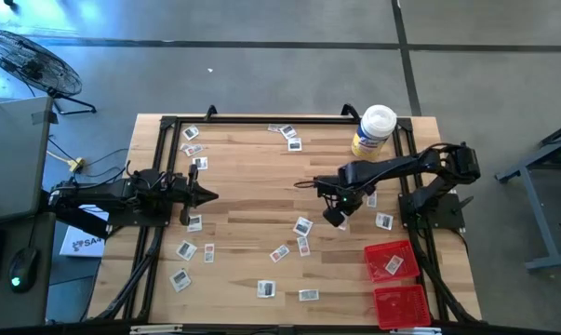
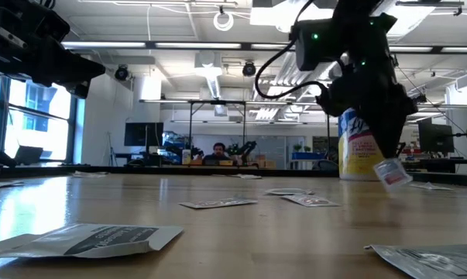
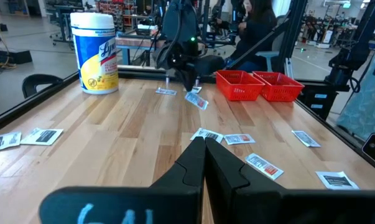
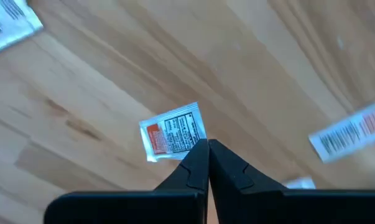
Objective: Pick & Place First Aid Supplies
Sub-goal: Put the white ointment pack into the top red bin
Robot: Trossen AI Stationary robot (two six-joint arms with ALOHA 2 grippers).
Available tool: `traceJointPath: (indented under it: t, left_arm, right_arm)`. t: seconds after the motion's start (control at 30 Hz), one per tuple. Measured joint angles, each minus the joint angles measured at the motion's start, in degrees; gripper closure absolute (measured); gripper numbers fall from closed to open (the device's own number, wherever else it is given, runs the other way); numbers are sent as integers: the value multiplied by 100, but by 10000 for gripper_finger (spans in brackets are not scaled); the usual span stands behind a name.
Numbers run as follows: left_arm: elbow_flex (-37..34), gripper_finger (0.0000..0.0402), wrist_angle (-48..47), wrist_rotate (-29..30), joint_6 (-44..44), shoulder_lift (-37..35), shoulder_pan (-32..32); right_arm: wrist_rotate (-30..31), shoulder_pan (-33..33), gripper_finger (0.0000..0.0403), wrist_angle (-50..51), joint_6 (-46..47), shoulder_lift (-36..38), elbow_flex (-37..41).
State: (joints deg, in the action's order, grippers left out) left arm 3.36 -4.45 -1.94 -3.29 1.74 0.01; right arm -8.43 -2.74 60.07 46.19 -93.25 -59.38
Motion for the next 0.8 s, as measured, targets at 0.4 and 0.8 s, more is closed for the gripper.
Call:
traceJointPath:
  t: [0.4,0.8]
  left_arm:
    - [0,400,0,-1,0,0,-2]
    - [0,400,0,-1,0,0,-2]
  right_arm:
    - [-372,823,403,917,1117,853,-284]
    - [-785,2780,403,1550,4850,2384,299]
